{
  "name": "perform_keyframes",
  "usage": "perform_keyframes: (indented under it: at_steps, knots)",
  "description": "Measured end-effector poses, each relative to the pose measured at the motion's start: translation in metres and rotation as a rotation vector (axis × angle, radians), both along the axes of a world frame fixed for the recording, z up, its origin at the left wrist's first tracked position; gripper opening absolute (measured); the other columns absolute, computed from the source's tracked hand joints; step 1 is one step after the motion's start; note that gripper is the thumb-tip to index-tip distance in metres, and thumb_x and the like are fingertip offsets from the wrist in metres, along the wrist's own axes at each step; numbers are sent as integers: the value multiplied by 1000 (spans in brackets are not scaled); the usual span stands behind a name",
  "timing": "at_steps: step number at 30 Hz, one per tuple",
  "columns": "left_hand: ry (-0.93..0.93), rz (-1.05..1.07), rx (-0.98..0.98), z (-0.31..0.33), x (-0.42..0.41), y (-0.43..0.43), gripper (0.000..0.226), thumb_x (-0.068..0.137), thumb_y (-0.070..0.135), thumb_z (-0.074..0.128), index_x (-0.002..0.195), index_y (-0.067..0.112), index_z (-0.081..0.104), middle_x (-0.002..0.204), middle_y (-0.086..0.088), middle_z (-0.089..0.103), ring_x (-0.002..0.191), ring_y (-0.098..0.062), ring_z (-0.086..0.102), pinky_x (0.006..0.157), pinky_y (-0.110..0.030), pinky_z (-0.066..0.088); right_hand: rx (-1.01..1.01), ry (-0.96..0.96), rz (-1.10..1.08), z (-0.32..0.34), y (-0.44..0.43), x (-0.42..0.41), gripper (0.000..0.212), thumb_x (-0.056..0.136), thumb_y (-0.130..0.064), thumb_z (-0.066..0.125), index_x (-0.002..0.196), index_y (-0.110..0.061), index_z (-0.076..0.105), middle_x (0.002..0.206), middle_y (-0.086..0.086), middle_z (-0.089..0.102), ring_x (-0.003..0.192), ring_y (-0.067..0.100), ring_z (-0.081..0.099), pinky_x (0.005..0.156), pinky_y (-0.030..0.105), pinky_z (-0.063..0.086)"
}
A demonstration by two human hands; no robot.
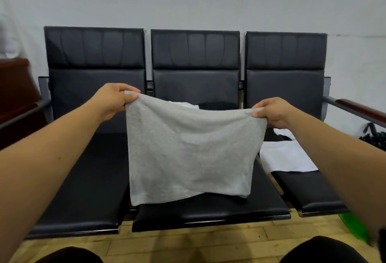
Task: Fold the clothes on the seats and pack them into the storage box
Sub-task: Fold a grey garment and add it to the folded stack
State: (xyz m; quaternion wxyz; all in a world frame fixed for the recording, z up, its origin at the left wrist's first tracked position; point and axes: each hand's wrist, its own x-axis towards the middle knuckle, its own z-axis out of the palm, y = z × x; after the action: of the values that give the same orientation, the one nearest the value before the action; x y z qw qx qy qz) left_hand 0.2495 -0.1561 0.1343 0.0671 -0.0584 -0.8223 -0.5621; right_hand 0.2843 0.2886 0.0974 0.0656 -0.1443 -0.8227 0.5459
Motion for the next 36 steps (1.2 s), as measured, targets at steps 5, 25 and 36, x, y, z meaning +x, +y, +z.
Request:
perform_keyframes:
  at_steps: [5, 25, 36]
  knots:
    - [48, 132, -155, 0, -11, -9, 13, 84, 11, 77, 95, 16, 71, 106, -13, 69, 103, -29, 66, 93, -45, 56, 122, 125, -113, 8, 10, -20, 16, 79, -3, 82, 83, -12, 69, 90, 10, 67, 84, 23, 62, 61, 30, 51]
    - [105, -63, -186, -15, -3, -6, 22, 99, 24, 57, 84, 9, 62, 84, -5, 59, 86, -21, 52, 78, -32, 42, -206, 340, 3, 1, 30, -6, 19, 88, -1, 69, 75, -13, 62, 78, 6, 64, 79, 22, 61, 81, 34, 52]
    - [-629, -553, 139, -103, 24, -24, 12, 94, 17, 60, 90, 7, 57, 87, -9, 61, 76, -20, 63, 66, -31, 57, -429, -296, 394, -77, 18, 33, 14, 84, -2, 61, 72, -9, 58, 74, 6, 64, 67, 19, 66, 57, 28, 56]
